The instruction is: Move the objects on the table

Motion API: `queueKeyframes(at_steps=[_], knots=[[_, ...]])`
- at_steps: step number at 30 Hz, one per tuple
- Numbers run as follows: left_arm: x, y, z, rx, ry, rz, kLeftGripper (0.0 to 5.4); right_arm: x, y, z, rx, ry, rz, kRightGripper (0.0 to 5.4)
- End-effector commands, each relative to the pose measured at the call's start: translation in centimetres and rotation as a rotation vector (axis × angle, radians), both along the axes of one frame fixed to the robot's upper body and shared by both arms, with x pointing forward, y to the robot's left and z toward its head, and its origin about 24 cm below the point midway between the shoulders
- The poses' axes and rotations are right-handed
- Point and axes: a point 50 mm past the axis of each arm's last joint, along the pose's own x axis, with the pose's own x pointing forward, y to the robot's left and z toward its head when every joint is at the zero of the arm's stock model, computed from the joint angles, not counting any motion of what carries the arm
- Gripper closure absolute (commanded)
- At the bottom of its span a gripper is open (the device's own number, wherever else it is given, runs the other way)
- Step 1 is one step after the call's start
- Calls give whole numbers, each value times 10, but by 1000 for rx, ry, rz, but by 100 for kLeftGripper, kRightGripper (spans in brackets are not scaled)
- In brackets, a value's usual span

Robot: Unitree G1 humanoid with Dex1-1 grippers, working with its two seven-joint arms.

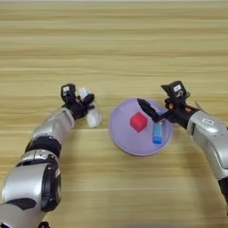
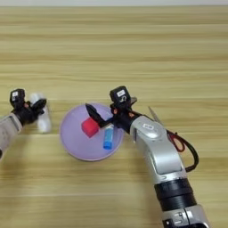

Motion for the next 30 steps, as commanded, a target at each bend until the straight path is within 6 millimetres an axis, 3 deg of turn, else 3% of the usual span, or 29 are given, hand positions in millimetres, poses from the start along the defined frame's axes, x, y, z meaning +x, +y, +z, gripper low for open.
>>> queueKeyframes(at_steps=[1,14,30], knots=[[-15,4,-20,78,101,8,344,2,2,4,-3,-13,3,0],[-14,0,-19,70,80,-23,223,2,3,4,-3,-15,5,0],[-8,2,-10,335,-70,-62,71,3,0,4,-13,-29,-17,0]])
